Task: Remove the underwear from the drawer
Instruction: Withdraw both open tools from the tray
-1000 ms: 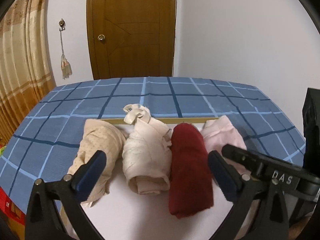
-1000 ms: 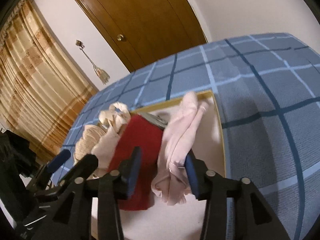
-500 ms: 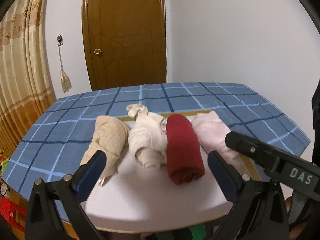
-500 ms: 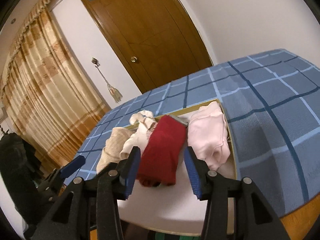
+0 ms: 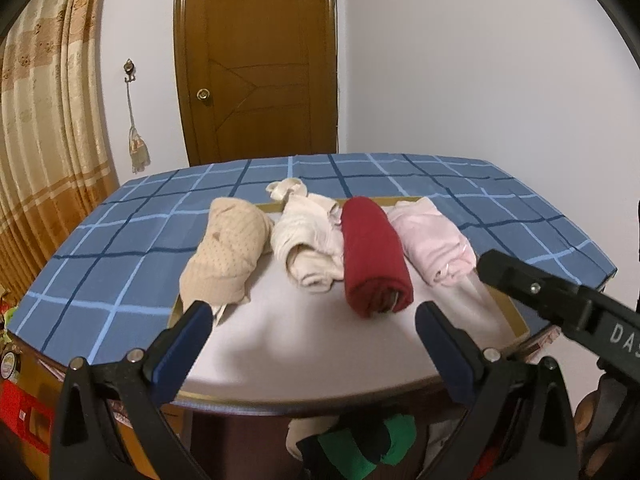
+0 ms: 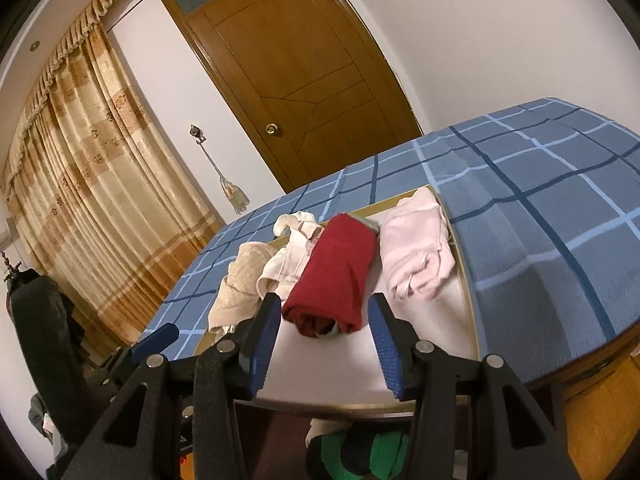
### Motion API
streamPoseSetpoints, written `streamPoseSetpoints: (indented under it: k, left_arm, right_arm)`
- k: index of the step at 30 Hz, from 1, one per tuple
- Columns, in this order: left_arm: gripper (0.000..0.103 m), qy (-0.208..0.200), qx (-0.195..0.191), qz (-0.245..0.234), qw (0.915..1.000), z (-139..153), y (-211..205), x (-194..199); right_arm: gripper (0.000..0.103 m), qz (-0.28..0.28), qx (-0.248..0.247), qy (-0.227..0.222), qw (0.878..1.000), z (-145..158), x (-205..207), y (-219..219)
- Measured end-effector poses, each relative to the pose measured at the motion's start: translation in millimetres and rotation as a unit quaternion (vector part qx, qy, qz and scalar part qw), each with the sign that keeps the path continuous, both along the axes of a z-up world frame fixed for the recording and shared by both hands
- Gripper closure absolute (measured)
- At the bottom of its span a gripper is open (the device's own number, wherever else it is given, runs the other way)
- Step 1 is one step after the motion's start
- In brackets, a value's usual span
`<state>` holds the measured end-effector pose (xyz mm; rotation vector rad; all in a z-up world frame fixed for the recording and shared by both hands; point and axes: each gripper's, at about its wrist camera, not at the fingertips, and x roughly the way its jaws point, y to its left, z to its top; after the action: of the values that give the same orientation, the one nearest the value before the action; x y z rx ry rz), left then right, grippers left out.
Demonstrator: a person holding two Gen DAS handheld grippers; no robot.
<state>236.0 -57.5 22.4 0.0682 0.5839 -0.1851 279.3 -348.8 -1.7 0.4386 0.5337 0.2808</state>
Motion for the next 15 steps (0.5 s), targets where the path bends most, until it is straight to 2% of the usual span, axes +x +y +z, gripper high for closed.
streamPoseSetpoints:
  k: [15]
  left_arm:
    - [0.000, 0.007, 0.014, 0.006, 0.9999, -20, 4, -29]
  right_arm:
    - [0.054, 0.002, -0.013, 0.011, 1.000, -19, -36, 7]
